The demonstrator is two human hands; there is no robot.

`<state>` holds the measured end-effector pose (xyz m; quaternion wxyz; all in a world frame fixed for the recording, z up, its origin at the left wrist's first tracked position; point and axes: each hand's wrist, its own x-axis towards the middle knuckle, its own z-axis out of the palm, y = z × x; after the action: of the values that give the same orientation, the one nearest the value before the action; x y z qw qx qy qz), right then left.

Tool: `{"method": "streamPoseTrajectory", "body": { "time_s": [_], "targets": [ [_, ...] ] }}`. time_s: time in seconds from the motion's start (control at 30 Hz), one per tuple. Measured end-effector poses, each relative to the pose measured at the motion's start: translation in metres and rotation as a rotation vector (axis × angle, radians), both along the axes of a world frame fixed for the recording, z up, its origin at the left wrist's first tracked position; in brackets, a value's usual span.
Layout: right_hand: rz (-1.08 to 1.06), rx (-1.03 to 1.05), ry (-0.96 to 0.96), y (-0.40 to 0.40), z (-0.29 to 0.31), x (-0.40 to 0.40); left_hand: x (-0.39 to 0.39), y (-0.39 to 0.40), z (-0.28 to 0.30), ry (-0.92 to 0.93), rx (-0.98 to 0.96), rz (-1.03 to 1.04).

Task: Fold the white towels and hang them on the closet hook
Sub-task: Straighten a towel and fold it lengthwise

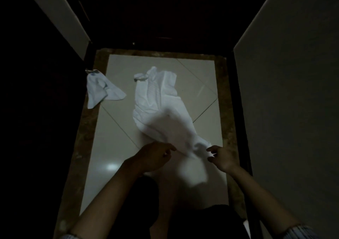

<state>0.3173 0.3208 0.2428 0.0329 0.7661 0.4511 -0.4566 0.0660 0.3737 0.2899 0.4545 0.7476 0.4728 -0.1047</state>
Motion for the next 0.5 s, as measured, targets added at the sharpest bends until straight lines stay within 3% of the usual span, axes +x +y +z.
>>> {"method": "streamPoseTrajectory", "body": {
  "time_s": [0.2,0.33,0.5],
  "targets": [
    [-0.049,0.047,-0.062,0.025,-0.125,0.004,0.006,0.050,-0.094,0.101,0.007,-0.203],
    [-0.092,0.071,-0.103,0.045,-0.196,0.007,0.029,0.087,-0.116,0.119,0.103,-0.301],
    [-0.010,-0.112,-0.271,0.068,-0.257,0.015,0.040,0.113,-0.133,0.168,0.196,-0.340]
  ]
}}
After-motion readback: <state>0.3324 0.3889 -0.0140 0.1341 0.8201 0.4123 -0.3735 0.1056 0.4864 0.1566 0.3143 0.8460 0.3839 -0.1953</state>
